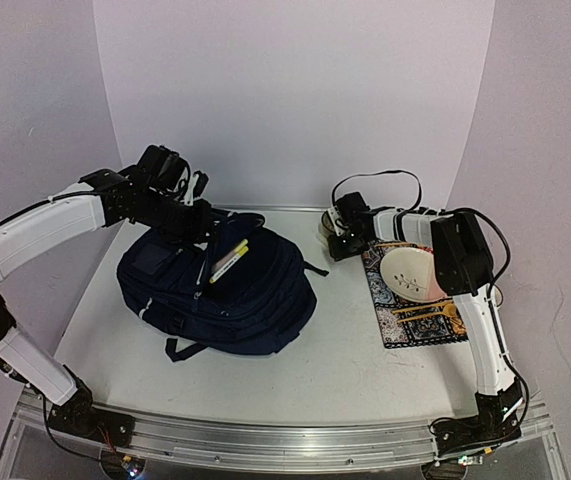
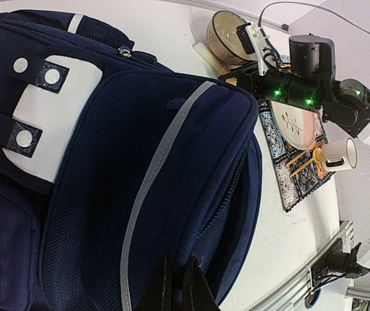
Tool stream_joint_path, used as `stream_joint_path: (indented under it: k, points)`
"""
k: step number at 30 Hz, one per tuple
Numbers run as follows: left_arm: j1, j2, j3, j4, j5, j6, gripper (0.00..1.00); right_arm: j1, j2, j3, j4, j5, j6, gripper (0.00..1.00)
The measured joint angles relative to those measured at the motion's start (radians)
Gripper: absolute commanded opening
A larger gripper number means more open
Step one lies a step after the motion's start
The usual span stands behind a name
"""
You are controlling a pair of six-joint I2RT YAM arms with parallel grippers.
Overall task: Pack the student bag
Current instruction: Pick up the pen from the corner of the board, then place the pen at the center of the board.
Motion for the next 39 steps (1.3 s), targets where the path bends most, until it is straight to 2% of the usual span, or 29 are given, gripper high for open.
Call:
stream_joint_path:
  k: [5, 11, 15, 20, 29, 34, 39]
  points:
    - [0.0, 0.005, 0.007, -0.007, 0.0, 0.0, 0.0, 0.002, 0.0, -0.006, 0.009, -0.013, -0.002, 0.15]
    - [0.0, 0.014, 0.013, -0.008, 0.0, 0.001, 0.0, 0.002, -0.046, -0.095, 0.063, -0.027, 0.005, 0.1]
    - [0.0, 0.016, 0.02, -0.016, -0.001, 0.003, 0.0, 0.007, -0.134, -0.223, 0.048, -0.036, 0.037, 0.1]
    - [0.0, 0.025, 0.036, -0.026, -0.001, 0.017, 0.0, 0.027, -0.261, -0.374, -0.048, -0.056, 0.111, 0.11]
    - [0.0, 0.053, 0.067, -0.032, 0.002, 0.053, 0.0, 0.155, -0.426, -0.577, -0.231, -0.097, 0.242, 0.11]
    - [0.0, 0.059, 0.072, -0.032, 0.002, 0.067, 0.0, 0.22, -0.497, -0.664, -0.335, -0.131, 0.301, 0.17]
    - [0.0, 0.059, 0.072, -0.032, 0.003, 0.081, 0.0, 0.245, -0.513, -0.68, -0.422, -0.157, 0.336, 0.31]
